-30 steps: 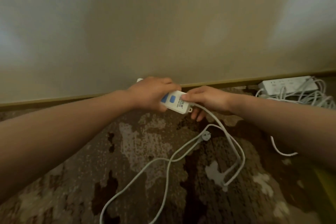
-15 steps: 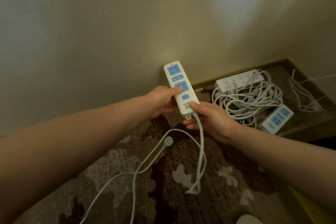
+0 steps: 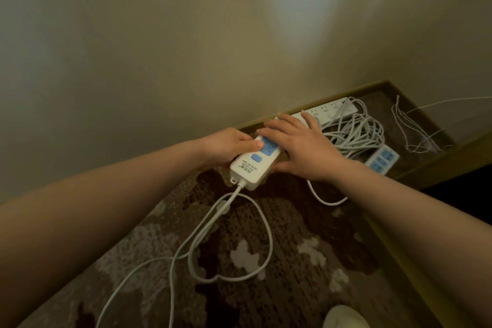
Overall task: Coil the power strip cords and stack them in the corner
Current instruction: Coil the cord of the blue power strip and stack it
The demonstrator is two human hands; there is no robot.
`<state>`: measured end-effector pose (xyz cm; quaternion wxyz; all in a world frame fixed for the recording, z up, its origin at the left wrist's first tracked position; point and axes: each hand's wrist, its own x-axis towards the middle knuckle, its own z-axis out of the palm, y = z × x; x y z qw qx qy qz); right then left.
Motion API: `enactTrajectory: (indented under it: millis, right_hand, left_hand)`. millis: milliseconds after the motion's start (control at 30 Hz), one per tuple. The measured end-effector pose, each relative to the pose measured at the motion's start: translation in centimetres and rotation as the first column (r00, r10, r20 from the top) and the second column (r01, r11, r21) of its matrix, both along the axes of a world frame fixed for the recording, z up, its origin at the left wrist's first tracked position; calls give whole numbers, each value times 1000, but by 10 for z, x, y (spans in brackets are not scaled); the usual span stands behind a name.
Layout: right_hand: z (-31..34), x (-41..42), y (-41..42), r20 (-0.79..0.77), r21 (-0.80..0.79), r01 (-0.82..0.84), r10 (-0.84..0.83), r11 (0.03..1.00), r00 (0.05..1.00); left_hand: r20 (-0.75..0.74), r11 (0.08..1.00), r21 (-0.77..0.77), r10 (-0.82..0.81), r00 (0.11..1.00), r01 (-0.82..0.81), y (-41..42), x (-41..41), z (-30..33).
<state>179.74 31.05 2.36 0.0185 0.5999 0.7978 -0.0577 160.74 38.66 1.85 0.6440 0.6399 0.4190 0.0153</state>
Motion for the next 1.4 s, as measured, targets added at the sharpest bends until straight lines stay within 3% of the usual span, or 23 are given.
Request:
enactTrajectory:
  millis: [133, 267, 367, 533, 733, 933, 1000, 1133, 1233, 1400]
  right_hand:
    - [0, 5, 3, 30, -7, -24, 24, 1000, 999]
    - [-2, 21, 4, 66, -17, 67, -66, 998, 996]
    - [-5, 28, 5, 26, -37, 119, -118, 992, 993]
    - [-10, 16, 11, -66, -93, 59, -65, 994, 996]
    - [-18, 48, 34, 49, -69, 204, -201, 977, 978]
    - [-27, 99, 62, 192, 55, 339, -343, 939, 920]
    - [-22, 111, 76, 251, 124, 334, -356, 934, 900]
    - [-33, 118, 96, 341, 142, 282, -314, 949, 886]
    - [-55, 126, 104, 286, 41, 348, -345, 937, 894]
    - [-84, 147, 115, 189, -43, 472, -457, 881, 869]
  left_hand:
    - [-7, 998, -39, -47, 999, 47, -3, 1, 0]
    - [-73, 978, -151, -159, 985, 147, 0, -7, -2]
    - [-85, 996, -68, -63, 994, 57, 3, -6, -5]
    - [-51, 995, 98, -30, 998, 35, 3, 7, -5]
    - [-80, 969, 237, -52, 995, 69, 28, 4, -9]
    - [81, 958, 207, 185, 979, -198, 48, -9, -38]
    - [113, 932, 269, 220, 969, -243, 53, -8, -46]
    - [-54, 854, 514, 120, 991, -75, 60, 0, -66]
    - [-142, 868, 496, 102, 985, -18, 68, 14, -81]
    - [-125, 872, 483, 155, 980, -76, 77, 42, -98]
